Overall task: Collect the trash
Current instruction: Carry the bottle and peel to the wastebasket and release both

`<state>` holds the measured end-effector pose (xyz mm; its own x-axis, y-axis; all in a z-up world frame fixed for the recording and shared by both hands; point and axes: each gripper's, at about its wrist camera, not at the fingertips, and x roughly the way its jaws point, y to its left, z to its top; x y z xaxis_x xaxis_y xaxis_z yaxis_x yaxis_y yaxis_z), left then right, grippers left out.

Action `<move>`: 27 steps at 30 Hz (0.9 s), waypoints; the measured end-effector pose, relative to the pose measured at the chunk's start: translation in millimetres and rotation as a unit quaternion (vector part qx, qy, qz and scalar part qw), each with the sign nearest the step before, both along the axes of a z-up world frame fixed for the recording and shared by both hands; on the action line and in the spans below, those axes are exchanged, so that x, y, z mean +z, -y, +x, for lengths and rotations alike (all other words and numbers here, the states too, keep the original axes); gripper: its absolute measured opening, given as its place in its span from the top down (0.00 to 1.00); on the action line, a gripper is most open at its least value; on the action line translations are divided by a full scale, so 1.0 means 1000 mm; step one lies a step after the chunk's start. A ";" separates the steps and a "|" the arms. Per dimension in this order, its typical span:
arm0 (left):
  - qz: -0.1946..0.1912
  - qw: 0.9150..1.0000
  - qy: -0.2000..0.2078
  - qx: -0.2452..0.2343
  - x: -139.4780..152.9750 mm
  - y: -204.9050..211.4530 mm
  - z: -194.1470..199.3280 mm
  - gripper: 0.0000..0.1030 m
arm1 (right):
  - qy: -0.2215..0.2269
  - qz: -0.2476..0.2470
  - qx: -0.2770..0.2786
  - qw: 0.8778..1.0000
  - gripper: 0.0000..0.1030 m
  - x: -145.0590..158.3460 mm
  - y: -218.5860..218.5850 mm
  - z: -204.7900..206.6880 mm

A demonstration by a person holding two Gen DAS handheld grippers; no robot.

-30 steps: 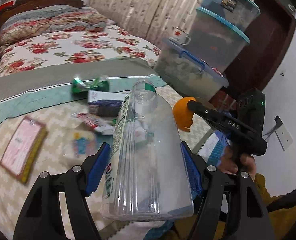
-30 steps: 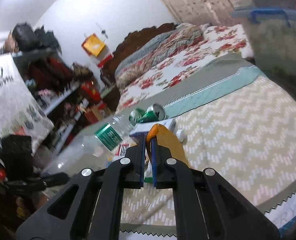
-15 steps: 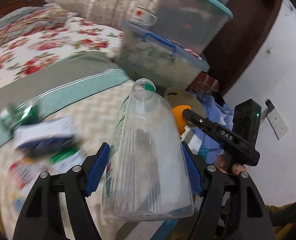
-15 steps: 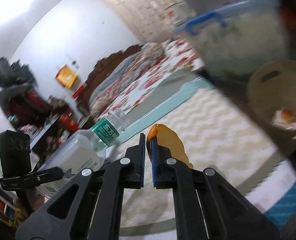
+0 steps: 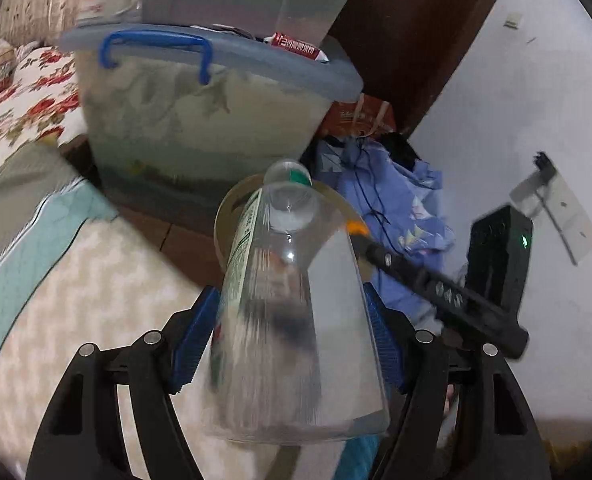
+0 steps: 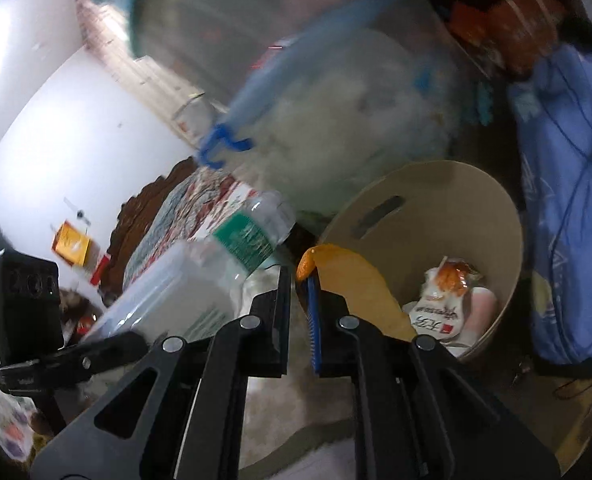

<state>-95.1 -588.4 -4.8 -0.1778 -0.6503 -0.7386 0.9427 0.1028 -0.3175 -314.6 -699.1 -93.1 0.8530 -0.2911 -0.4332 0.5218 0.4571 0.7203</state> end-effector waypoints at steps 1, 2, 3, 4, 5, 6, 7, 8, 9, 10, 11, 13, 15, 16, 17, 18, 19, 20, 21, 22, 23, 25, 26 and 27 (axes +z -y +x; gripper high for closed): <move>0.002 1.000 0.003 0.002 -0.002 0.013 -0.002 0.30 | 0.005 0.019 -0.005 1.000 0.81 -0.008 0.009 -0.002; 0.004 1.000 0.005 0.004 -0.003 0.022 -0.003 0.29 | 0.013 0.033 -0.011 0.999 0.76 -0.015 0.015 -0.005; 0.007 1.000 0.005 0.008 -0.005 0.030 -0.004 0.28 | 0.018 0.037 -0.018 0.999 0.54 -0.017 0.017 -0.009; 0.008 1.000 0.002 0.009 -0.005 0.033 -0.004 0.27 | 0.020 0.033 -0.027 0.999 0.31 -0.017 0.016 -0.010; 0.008 1.000 0.000 0.010 -0.005 0.034 -0.004 0.27 | 0.020 0.022 -0.041 0.999 0.30 -0.016 0.013 -0.014; 0.009 1.000 0.001 0.012 -0.005 0.033 -0.004 0.27 | 0.018 0.012 -0.045 0.999 0.30 -0.015 0.010 -0.015; 0.008 1.000 0.001 0.015 -0.003 0.032 -0.004 0.27 | 0.016 0.010 -0.046 0.999 0.30 -0.014 0.008 -0.016; 0.003 1.000 0.000 0.016 0.000 0.025 -0.003 0.27 | 0.018 0.009 -0.049 0.999 0.30 -0.013 0.006 -0.018; -0.002 1.000 -0.002 0.018 0.003 0.018 -0.003 0.27 | 0.024 0.007 -0.052 0.998 0.31 -0.013 0.004 -0.020; -0.005 1.000 -0.004 0.021 0.005 0.010 -0.001 0.27 | 0.028 0.006 -0.051 0.998 0.31 -0.012 0.000 -0.022; -0.009 1.000 -0.007 0.023 0.007 0.000 0.000 0.27 | 0.032 0.005 -0.049 0.998 0.31 -0.010 -0.005 -0.023; -0.013 0.999 -0.018 0.030 0.010 -0.028 0.005 0.27 | 0.035 0.005 -0.046 0.998 0.31 -0.009 -0.013 -0.024; -0.019 0.999 -0.024 0.039 0.012 -0.063 0.010 0.27 | 0.040 0.010 -0.041 0.998 0.31 -0.009 -0.022 -0.025; -0.021 0.998 -0.022 0.046 0.013 -0.077 0.013 0.27 | 0.044 0.015 -0.037 0.998 0.31 -0.009 -0.028 -0.025; -0.022 0.998 -0.021 0.053 0.014 -0.091 0.015 0.27 | 0.046 0.018 -0.032 0.998 0.31 -0.009 -0.035 -0.025; -0.024 0.997 -0.020 0.067 0.014 -0.117 0.022 0.27 | 0.047 0.019 -0.026 0.998 0.31 -0.008 -0.042 -0.023; -0.024 0.997 -0.020 0.077 0.014 -0.132 0.026 0.27 | 0.047 0.018 -0.022 0.998 0.31 -0.007 -0.047 -0.021; -0.023 0.996 -0.019 0.089 0.013 -0.150 0.031 0.27 | 0.045 0.014 -0.017 0.999 0.31 -0.005 -0.054 -0.018; -0.020 0.994 -0.018 0.106 0.011 -0.173 0.038 0.27 | 0.042 0.007 -0.013 0.999 0.31 -0.003 -0.059 -0.015; -0.016 0.992 -0.019 0.123 0.008 -0.196 0.045 0.27 | 0.038 0.002 -0.011 0.999 0.31 -0.001 -0.062 -0.012; -0.011 0.990 -0.019 0.140 0.005 -0.220 0.053 0.27 | 0.033 -0.004 -0.007 0.999 0.31 0.003 -0.061 -0.007; -0.001 0.985 -0.018 0.171 0.000 -0.259 0.066 0.27 | 0.024 -0.020 -0.012 0.999 0.31 0.013 -0.052 -0.002; 0.005 0.981 -0.017 0.193 -0.003 -0.281 0.072 0.27 | 0.013 -0.029 -0.023 0.999 0.31 0.018 -0.046 -0.002; 0.007 0.978 -0.016 0.208 -0.003 -0.296 0.076 0.27 | 0.009 -0.029 -0.035 0.999 0.32 0.024 -0.040 -0.003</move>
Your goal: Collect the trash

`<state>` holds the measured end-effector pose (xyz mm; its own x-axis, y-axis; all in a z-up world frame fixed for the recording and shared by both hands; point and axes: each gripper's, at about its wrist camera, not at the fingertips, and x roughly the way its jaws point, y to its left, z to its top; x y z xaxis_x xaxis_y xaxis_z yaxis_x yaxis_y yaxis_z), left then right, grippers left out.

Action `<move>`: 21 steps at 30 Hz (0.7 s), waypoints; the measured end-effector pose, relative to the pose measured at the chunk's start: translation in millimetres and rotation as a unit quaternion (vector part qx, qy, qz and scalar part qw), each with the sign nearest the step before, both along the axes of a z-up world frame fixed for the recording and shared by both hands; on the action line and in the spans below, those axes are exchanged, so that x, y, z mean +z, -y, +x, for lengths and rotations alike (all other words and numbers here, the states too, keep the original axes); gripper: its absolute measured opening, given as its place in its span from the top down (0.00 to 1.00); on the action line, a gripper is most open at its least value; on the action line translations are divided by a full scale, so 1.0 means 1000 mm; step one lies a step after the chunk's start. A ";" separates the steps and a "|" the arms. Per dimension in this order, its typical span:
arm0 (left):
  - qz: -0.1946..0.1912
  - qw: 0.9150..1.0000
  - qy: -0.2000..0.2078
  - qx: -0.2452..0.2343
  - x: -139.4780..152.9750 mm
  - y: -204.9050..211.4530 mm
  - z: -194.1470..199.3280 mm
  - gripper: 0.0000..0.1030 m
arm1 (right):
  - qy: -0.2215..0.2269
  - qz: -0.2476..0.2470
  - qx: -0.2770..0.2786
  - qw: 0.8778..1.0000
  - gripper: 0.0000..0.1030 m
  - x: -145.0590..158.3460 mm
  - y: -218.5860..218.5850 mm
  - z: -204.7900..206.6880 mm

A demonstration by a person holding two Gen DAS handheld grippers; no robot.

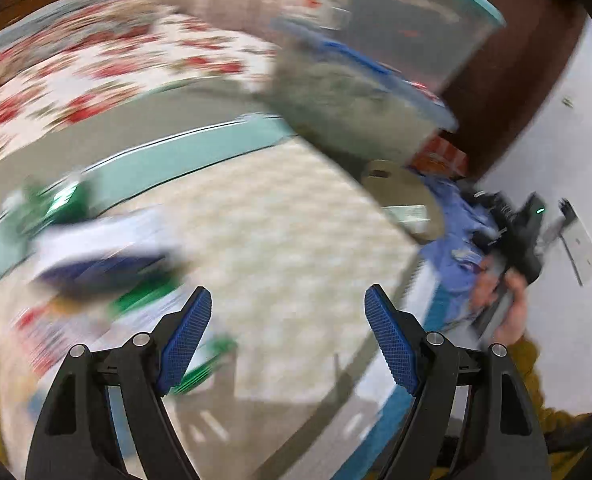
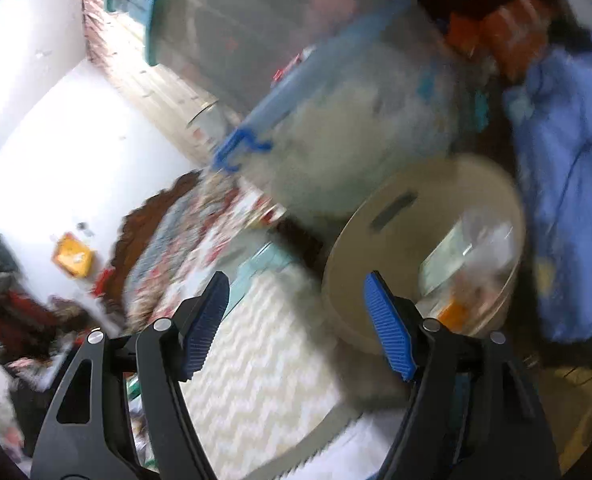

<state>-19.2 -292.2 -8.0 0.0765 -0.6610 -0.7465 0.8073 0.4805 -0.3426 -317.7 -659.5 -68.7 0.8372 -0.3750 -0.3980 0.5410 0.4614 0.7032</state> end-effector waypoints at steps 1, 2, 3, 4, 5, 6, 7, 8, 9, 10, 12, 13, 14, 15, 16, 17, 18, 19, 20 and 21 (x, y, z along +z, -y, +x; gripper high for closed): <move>0.000 1.000 0.001 0.020 0.000 -0.021 0.005 0.27 | 0.016 0.007 -0.006 1.000 0.32 0.007 0.005 -0.005; -0.003 0.999 0.003 0.037 0.000 -0.039 0.008 0.27 | 0.030 0.009 -0.009 0.999 0.32 0.012 0.005 -0.009; -0.006 0.998 0.006 0.058 0.001 -0.062 0.012 0.27 | 0.039 -0.001 -0.016 0.999 0.32 0.023 0.001 -0.014; -0.009 0.997 0.009 0.079 0.001 -0.082 0.016 0.27 | 0.040 -0.010 -0.018 0.999 0.32 0.028 -0.004 -0.015; -0.010 0.995 0.010 0.103 0.001 -0.105 0.021 0.27 | 0.041 -0.016 -0.014 0.999 0.32 0.033 -0.012 -0.014; -0.011 0.992 0.009 0.122 0.002 -0.123 0.025 0.27 | 0.043 -0.016 -0.005 0.999 0.32 0.035 -0.020 -0.011; -0.012 0.990 0.006 0.137 0.002 -0.136 0.027 0.27 | 0.042 -0.014 0.005 0.999 0.32 0.035 -0.027 -0.007; -0.013 0.989 0.004 0.150 0.002 -0.148 0.031 0.27 | 0.038 -0.013 0.020 0.999 0.32 0.034 -0.038 0.000; -0.014 0.985 0.004 0.174 0.002 -0.168 0.036 0.27 | 0.032 -0.012 0.034 0.999 0.32 0.032 -0.049 0.008; -0.016 0.982 0.006 0.187 0.003 -0.179 0.038 0.27 | 0.028 -0.009 0.045 0.999 0.32 0.030 -0.057 0.015; -0.024 0.977 0.004 0.214 0.002 -0.206 0.043 0.27 | 0.016 0.008 0.087 0.996 0.32 0.020 -0.081 0.040; -0.028 0.974 0.002 0.223 0.002 -0.215 0.044 0.27 | 0.011 0.014 0.102 0.995 0.32 0.016 -0.091 0.049; -0.031 0.973 0.001 0.229 0.001 -0.223 0.044 0.27 | 0.004 0.023 0.125 0.992 0.32 0.010 -0.105 0.064; -0.034 0.971 0.001 0.237 0.001 -0.232 0.045 0.27 | -0.003 0.030 0.150 0.988 0.32 0.005 -0.119 0.078; -0.035 0.970 0.002 0.242 0.000 -0.237 0.045 0.27 | -0.009 0.035 0.168 0.985 0.32 0.002 -0.129 0.088; -0.036 0.969 0.002 0.246 -0.001 -0.245 0.045 0.27 | -0.018 0.037 0.188 0.981 0.33 -0.001 -0.141 0.100; -0.037 0.968 0.002 0.250 -0.003 -0.251 0.045 0.27 | -0.035 0.034 0.221 0.974 0.33 -0.004 -0.161 0.118; -0.039 0.967 0.001 0.254 -0.005 -0.256 0.045 0.28 | -0.044 0.030 0.240 0.969 0.34 -0.006 -0.173 0.127; -0.043 0.966 -0.003 0.257 -0.007 -0.261 0.045 0.28 | -0.052 0.026 0.261 0.964 0.35 -0.007 -0.186 0.136; -0.047 0.965 -0.008 0.258 -0.009 -0.267 0.046 0.28 | -0.065 0.019 0.290 0.955 0.37 -0.008 -0.204 0.150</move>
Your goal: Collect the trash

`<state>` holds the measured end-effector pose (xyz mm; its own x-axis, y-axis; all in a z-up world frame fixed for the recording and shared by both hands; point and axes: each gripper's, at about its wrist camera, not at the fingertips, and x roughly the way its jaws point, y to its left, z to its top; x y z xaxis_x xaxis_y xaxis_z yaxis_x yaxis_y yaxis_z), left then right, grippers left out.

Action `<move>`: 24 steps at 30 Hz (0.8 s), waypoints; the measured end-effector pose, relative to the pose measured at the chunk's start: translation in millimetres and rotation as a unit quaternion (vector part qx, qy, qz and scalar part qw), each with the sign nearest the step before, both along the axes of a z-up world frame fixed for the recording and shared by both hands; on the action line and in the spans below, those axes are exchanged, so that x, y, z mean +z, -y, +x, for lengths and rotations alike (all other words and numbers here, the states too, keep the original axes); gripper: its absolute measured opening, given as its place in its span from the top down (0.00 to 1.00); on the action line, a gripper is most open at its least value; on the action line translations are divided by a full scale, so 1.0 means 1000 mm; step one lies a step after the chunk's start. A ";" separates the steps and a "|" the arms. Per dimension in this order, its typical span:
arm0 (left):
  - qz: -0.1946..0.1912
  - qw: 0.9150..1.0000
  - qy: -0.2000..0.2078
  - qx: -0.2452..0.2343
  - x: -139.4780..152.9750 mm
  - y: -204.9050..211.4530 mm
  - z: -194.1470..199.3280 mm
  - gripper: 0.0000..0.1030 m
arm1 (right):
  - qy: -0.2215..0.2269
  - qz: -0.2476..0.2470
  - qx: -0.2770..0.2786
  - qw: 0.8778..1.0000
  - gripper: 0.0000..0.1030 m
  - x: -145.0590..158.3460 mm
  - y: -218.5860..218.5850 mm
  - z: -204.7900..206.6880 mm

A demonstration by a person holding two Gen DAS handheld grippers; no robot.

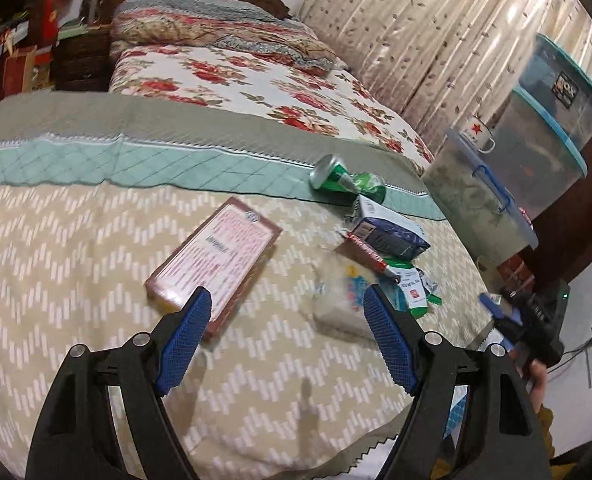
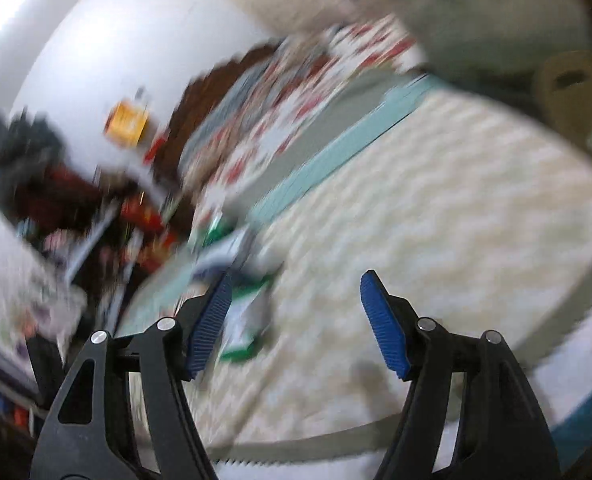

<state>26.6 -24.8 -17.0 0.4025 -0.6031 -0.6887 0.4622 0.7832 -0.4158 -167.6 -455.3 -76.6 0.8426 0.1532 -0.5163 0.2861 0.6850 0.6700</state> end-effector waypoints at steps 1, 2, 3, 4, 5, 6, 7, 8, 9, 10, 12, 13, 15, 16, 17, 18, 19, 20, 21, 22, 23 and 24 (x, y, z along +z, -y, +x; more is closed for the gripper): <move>-0.006 1.000 -0.004 0.001 -0.002 -0.004 0.001 0.28 | -0.006 -0.006 0.014 1.000 0.38 -0.001 -0.009 0.007; -0.011 1.000 -0.007 0.000 -0.003 -0.006 0.001 0.28 | -0.014 -0.016 0.031 0.999 0.39 -0.002 -0.020 0.017; -0.019 1.000 -0.011 -0.003 -0.005 -0.007 0.002 0.28 | -0.019 -0.024 0.038 0.999 0.41 -0.004 -0.028 0.023; -0.027 0.999 -0.014 -0.009 -0.005 -0.006 0.002 0.28 | -0.031 -0.033 0.047 0.998 0.44 -0.007 -0.035 0.033; -0.032 0.999 -0.016 -0.015 -0.005 -0.003 0.003 0.28 | -0.043 -0.034 0.053 0.997 0.46 -0.011 -0.039 0.042; -0.039 0.999 -0.018 -0.028 -0.003 0.003 0.004 0.30 | -0.052 -0.029 0.058 0.997 0.49 -0.015 -0.042 0.050; -0.046 0.998 -0.018 -0.044 -0.001 0.012 0.006 0.32 | -0.058 -0.027 0.059 0.996 0.51 -0.017 -0.046 0.057; -0.048 0.997 -0.017 -0.057 0.001 0.022 0.008 0.32 | -0.067 -0.030 0.058 0.996 0.52 -0.021 -0.048 0.064; -0.048 0.997 -0.017 -0.065 0.002 0.030 0.009 0.32 | -0.075 -0.033 0.058 0.995 0.54 -0.025 -0.051 0.071; -0.045 0.996 -0.020 -0.077 0.002 0.042 0.012 0.33 | -0.078 -0.032 0.059 0.995 0.55 -0.028 -0.053 0.074; -0.034 0.994 -0.028 -0.100 0.001 0.072 0.018 0.36 | -0.082 -0.031 0.060 0.994 0.57 -0.033 -0.058 0.080; -0.032 0.993 -0.031 -0.109 -0.001 0.081 0.020 0.36 | -0.082 -0.036 0.058 0.994 0.57 -0.033 -0.058 0.081; -0.028 0.990 -0.043 -0.131 -0.005 0.108 0.027 0.36 | -0.082 -0.035 0.060 0.994 0.60 -0.034 -0.059 0.082; -0.027 0.989 -0.050 -0.137 -0.008 0.115 0.031 0.36 | -0.083 -0.032 0.062 0.994 0.61 -0.034 -0.061 0.086; -0.021 0.988 -0.061 -0.143 -0.013 0.129 0.036 0.36 | -0.083 -0.033 0.063 0.994 0.61 -0.035 -0.063 0.086; -0.014 0.987 -0.067 -0.145 -0.018 0.135 0.040 0.36 | -0.083 -0.036 0.063 0.994 0.61 -0.033 -0.063 0.087; -0.002 0.987 -0.075 -0.144 -0.025 0.145 0.046 0.36 | -0.083 -0.040 0.064 0.994 0.63 -0.033 -0.066 0.088; 0.010 0.986 -0.083 -0.143 -0.031 0.153 0.050 0.36 | -0.082 -0.040 0.066 0.994 0.64 -0.034 -0.068 0.089; 0.015 0.986 -0.085 -0.141 -0.035 0.158 0.052 0.36 | -0.083 -0.040 0.070 0.993 0.70 -0.034 -0.070 0.089; 0.021 0.987 -0.080 -0.137 -0.037 0.162 0.054 0.38 | -0.084 -0.044 0.073 0.993 0.80 -0.034 -0.073 0.090; 0.027 0.988 -0.075 -0.132 -0.037 0.165 0.054 0.42 | -0.087 -0.051 0.078 0.992 0.85 -0.035 -0.076 0.092; 0.037 0.988 -0.075 -0.126 -0.037 0.170 0.053 0.64 | -0.086 -0.060 0.080 0.991 0.85 -0.035 -0.080 0.092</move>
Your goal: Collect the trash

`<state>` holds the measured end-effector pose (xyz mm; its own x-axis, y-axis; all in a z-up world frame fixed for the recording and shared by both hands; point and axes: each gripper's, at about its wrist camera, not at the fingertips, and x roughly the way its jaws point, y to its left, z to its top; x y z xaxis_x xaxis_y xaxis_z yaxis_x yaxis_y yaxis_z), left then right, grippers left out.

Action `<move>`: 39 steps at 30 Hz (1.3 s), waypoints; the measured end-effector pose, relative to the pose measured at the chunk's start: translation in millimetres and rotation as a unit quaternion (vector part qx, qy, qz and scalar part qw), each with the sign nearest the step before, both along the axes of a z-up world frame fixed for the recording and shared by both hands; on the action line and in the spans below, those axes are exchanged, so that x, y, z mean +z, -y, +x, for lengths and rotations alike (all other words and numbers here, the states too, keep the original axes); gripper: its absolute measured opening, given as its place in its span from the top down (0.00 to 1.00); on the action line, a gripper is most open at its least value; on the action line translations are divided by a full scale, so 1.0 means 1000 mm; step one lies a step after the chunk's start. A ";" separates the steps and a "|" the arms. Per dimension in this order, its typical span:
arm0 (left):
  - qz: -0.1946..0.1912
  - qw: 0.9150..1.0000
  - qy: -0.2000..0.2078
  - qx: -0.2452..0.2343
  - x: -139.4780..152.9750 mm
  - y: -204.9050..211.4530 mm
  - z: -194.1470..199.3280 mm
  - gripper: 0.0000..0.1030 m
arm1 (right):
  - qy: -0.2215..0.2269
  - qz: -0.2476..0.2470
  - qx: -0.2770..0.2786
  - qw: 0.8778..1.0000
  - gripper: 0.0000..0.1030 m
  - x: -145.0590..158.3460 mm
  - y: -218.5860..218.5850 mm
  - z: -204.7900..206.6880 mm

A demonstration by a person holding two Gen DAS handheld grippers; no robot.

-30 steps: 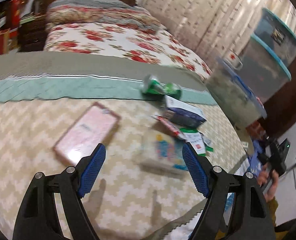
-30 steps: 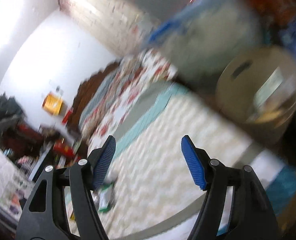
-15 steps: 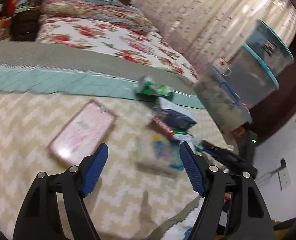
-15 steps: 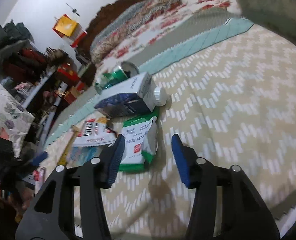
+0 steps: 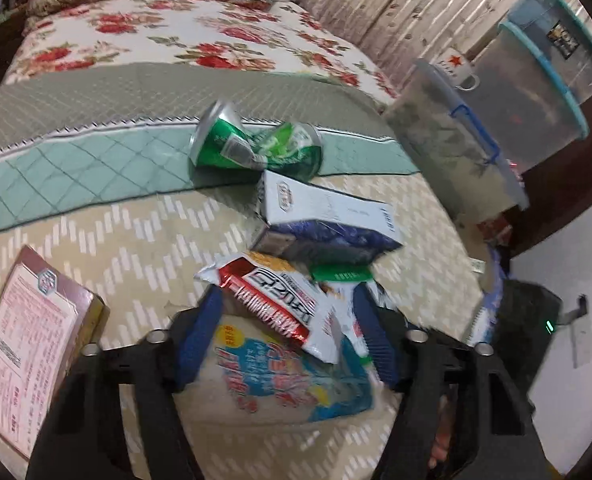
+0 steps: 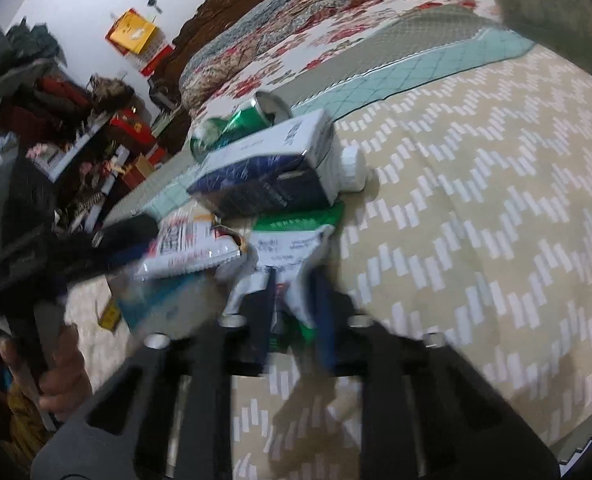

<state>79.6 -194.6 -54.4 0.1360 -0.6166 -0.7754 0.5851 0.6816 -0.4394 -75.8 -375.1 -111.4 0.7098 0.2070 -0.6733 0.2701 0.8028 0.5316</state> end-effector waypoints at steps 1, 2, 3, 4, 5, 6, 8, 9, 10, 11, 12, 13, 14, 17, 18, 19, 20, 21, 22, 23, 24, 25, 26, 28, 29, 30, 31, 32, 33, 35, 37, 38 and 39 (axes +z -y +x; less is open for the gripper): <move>-0.003 1.000 -0.010 -0.004 -0.001 0.002 -0.001 0.87 | 0.003 -0.005 0.001 1.000 0.86 0.002 -0.002 0.000; -0.010 1.000 -0.018 -0.008 -0.002 0.003 -0.001 0.90 | 0.010 -0.008 0.001 1.000 0.87 0.005 -0.004 -0.003; -0.015 1.000 -0.015 -0.007 -0.001 0.002 -0.004 0.92 | 0.016 -0.008 0.000 1.000 0.90 0.007 -0.005 -0.005; -0.014 1.000 -0.003 -0.005 0.001 0.000 -0.008 0.94 | 0.025 -0.012 -0.001 1.000 0.91 0.011 -0.007 -0.009; -0.018 1.000 0.006 -0.006 0.005 -0.003 -0.013 0.95 | 0.033 -0.016 -0.003 0.999 0.91 0.015 -0.008 -0.015; -0.028 1.000 0.006 -0.006 0.009 -0.008 -0.016 0.96 | 0.040 -0.020 -0.004 0.999 0.91 0.018 -0.009 -0.022; -0.050 0.999 0.003 -0.006 0.016 -0.018 -0.021 0.96 | 0.049 -0.023 -0.008 0.998 0.91 0.022 -0.009 -0.036; -0.066 0.998 0.003 -0.005 0.022 -0.028 -0.025 0.96 | 0.053 -0.024 -0.010 0.998 0.91 0.024 -0.009 -0.041; -0.074 0.997 0.003 -0.004 0.026 -0.033 -0.028 0.96 | 0.058 -0.027 -0.015 0.998 0.91 0.026 -0.008 -0.051; -0.088 0.996 0.003 -0.005 0.032 -0.041 -0.032 0.96 | 0.062 -0.029 -0.021 0.997 0.91 0.029 -0.006 -0.059; -0.098 0.995 0.002 -0.006 0.036 -0.046 -0.035 0.96 | 0.065 -0.029 -0.025 0.997 0.91 0.031 -0.005 -0.065; -0.105 0.994 0.003 -0.007 0.040 -0.050 -0.037 0.96 | 0.069 -0.027 -0.032 0.997 0.91 0.033 -0.001 -0.074; -0.111 0.994 0.003 -0.009 0.043 -0.054 -0.040 0.96 | 0.071 -0.025 -0.040 0.996 0.91 0.035 0.002 -0.081; -0.117 0.993 0.007 -0.020 0.049 -0.059 -0.054 0.96 | 0.073 -0.033 -0.057 0.995 0.91 0.037 0.008 -0.100; -0.116 0.993 0.008 -0.028 0.049 -0.059 -0.060 0.96 | 0.073 -0.032 -0.057 0.995 0.91 0.038 0.008 -0.107; -0.115 0.993 0.008 -0.037 0.050 -0.058 -0.067 0.96 | 0.072 -0.030 -0.056 0.995 0.91 0.038 0.008 -0.109; -0.115 0.992 0.007 -0.043 0.049 -0.057 -0.072 0.96 | 0.071 -0.028 -0.053 0.996 0.91 0.038 0.006 -0.113; -0.115 0.992 0.003 -0.053 0.048 -0.055 -0.081 0.96 | 0.067 -0.025 -0.049 0.996 0.91 0.037 0.004 -0.115; -0.116 0.991 -0.001 -0.060 0.045 -0.056 -0.086 0.96 | 0.065 -0.023 -0.046 0.997 0.91 0.036 0.003 -0.117; -0.116 0.991 -0.005 -0.066 0.043 -0.054 -0.090 0.96 | 0.060 -0.018 -0.041 0.997 0.91 0.033 0.001 -0.119; -0.116 0.990 -0.009 -0.075 0.041 -0.053 -0.097 0.96 | 0.055 -0.015 -0.038 0.998 0.91 0.030 -0.002 -0.121; -0.114 0.990 -0.011 -0.083 0.038 -0.051 -0.102 0.96 | 0.050 -0.015 -0.036 0.998 0.91 0.028 -0.004 -0.123; -0.112 0.990 -0.013 -0.088 0.035 -0.049 -0.106 0.96 | 0.043 -0.017 -0.035 0.998 0.91 0.026 -0.007 -0.123; -0.094 0.991 -0.010 -0.096 0.026 -0.042 -0.114 0.96 | 0.033 -0.016 -0.034 0.999 0.87 0.021 -0.010 -0.123; -0.083 0.992 -0.006 -0.095 0.022 -0.040 -0.116 0.96 | 0.028 -0.009 -0.035 0.999 0.87 0.019 -0.010 -0.122; -0.067 0.993 0.000 -0.093 0.018 -0.037 -0.119 0.96 | 0.026 -0.005 -0.034 0.999 0.87 0.017 -0.011 -0.123; -0.053 0.994 0.007 -0.091 0.013 -0.034 -0.121 0.96 | 0.022 0.001 -0.032 0.999 0.87 0.015 -0.012 -0.122; -0.034 0.995 0.022 -0.088 0.010 -0.032 -0.125 0.96 | 0.022 0.004 -0.030 0.999 0.87 0.014 -0.013 -0.123; -0.019 0.995 0.035 -0.087 0.008 -0.030 -0.129 0.96 | 0.021 0.005 -0.028 0.999 0.87 0.012 -0.014 -0.122; -0.004 0.995 0.048 -0.088 0.004 -0.029 -0.133 0.95 | 0.018 0.005 -0.025 1.000 0.85 0.010 -0.016 -0.122; 0.003 0.995 0.058 -0.087 0.003 -0.029 -0.135 0.95 | 0.016 0.007 -0.025 1.000 0.59 0.009 -0.017 -0.122; 0.006 0.994 0.062 -0.086 0.003 -0.029 -0.135 0.95 | 0.017 0.005 -0.029 0.999 0.45 0.008 -0.017 -0.122; 0.009 0.994 0.065 -0.085 0.003 -0.029 -0.137 0.95 | 0.025 0.000 -0.037 0.999 0.30 0.010 -0.018 -0.124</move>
<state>-56.9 -165.3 -51.6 0.1305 -0.6251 -0.7696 0.7443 0.5746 -0.3405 -200.2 -357.3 -101.3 0.7561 0.1528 -0.6363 0.3008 0.7824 0.5454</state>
